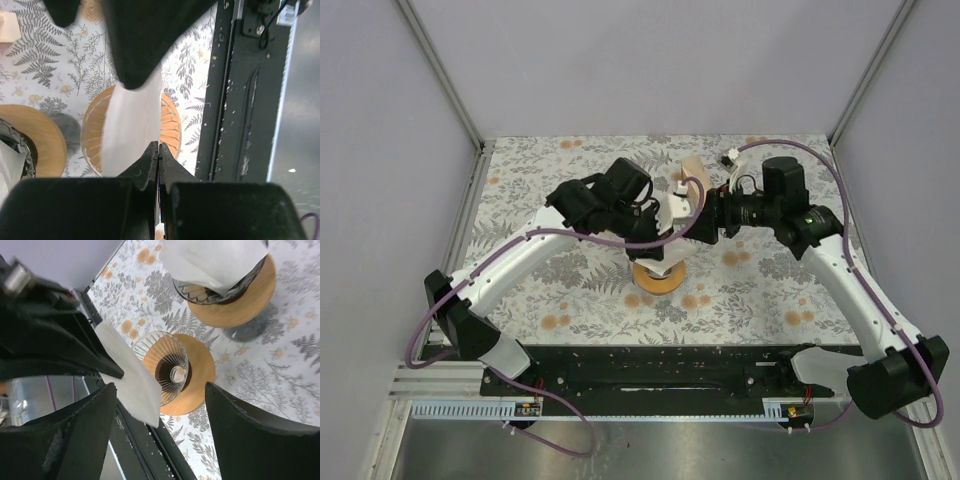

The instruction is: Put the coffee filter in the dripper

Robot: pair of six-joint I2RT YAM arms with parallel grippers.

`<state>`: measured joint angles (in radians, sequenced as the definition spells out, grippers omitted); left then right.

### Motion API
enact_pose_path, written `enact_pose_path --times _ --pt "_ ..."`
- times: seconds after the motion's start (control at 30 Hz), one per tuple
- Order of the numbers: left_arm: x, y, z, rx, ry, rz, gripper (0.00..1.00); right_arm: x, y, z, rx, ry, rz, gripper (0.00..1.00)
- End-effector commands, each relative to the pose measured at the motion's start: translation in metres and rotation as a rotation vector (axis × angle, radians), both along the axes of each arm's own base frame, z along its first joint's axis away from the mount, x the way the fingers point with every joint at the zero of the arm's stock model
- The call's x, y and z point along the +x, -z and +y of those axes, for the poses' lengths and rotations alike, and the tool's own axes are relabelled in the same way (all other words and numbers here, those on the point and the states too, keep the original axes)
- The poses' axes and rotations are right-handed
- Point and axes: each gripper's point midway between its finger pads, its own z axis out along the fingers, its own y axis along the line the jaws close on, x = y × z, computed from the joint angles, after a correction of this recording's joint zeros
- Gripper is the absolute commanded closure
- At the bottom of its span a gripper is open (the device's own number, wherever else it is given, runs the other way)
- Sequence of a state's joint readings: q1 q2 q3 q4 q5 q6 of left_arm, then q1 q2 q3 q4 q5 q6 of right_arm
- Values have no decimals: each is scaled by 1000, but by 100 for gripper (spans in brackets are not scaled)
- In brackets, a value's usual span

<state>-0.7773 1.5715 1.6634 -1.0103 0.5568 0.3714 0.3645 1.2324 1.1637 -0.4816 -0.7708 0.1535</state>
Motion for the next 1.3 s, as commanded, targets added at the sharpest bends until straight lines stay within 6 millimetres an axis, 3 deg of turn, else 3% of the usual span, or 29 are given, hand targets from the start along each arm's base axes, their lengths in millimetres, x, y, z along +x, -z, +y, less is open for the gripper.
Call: enact_pose_path --times 0.0,0.1,0.23,0.43,0.57,0.77,1.1,1.27 --pt "-1 -6 13 72 84 -253 100 -5 -38 -22 -58 77 -120 21" --pt "-6 1 12 106 117 -292 100 -3 -40 -26 -76 107 -114 26" --pt "-11 9 11 141 149 -331 100 -9 -51 -17 -21 63 -88 51" --pt "-11 11 8 131 143 -335 100 -41 -52 1 87 -124 42 78" --pt "-15 12 7 119 153 -316 100 -57 -37 8 92 -182 131 91" --pt "-22 12 2 91 177 -282 100 -73 -22 36 73 -241 179 93" --pt "-28 11 1 70 193 -263 100 -34 7 41 7 -82 184 98" --pt "-29 7 1 59 192 -265 100 -25 20 43 -34 -8 172 100"
